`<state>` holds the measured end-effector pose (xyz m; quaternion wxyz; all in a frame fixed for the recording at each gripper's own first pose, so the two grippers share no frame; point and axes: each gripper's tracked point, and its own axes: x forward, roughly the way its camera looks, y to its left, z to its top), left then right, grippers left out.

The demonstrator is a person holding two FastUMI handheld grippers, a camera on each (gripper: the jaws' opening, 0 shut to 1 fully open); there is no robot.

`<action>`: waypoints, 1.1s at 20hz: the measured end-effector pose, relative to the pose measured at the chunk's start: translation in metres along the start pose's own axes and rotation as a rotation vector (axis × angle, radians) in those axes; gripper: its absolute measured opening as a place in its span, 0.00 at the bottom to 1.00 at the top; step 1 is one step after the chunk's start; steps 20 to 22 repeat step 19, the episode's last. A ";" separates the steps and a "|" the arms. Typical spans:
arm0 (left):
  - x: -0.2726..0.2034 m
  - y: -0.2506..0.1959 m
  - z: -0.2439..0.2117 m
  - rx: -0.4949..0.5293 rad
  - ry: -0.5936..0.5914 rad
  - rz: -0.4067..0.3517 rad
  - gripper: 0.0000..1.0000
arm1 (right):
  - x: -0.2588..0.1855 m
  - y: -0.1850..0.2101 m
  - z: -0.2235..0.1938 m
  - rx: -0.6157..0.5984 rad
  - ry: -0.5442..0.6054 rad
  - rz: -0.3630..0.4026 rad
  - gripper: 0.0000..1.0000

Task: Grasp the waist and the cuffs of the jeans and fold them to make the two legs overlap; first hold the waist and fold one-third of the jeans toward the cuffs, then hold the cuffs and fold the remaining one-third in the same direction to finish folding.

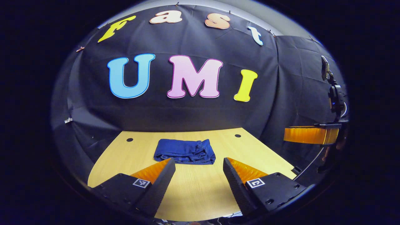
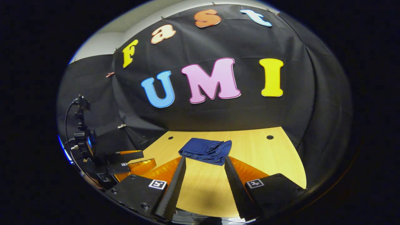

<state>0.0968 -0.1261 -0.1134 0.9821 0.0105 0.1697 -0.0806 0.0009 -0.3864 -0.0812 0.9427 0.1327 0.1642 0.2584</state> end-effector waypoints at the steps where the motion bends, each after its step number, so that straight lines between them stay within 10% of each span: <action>1: -0.011 0.000 0.001 -0.001 -0.008 0.005 0.96 | -0.008 0.009 0.002 -0.021 -0.016 0.008 0.78; 5: -0.045 0.011 0.040 -0.022 -0.103 0.055 0.96 | -0.026 0.032 0.028 -0.068 -0.102 0.035 1.00; 22: -0.057 -0.043 0.117 0.037 -0.275 0.056 0.96 | -0.041 -0.022 0.071 -0.120 -0.191 0.016 0.99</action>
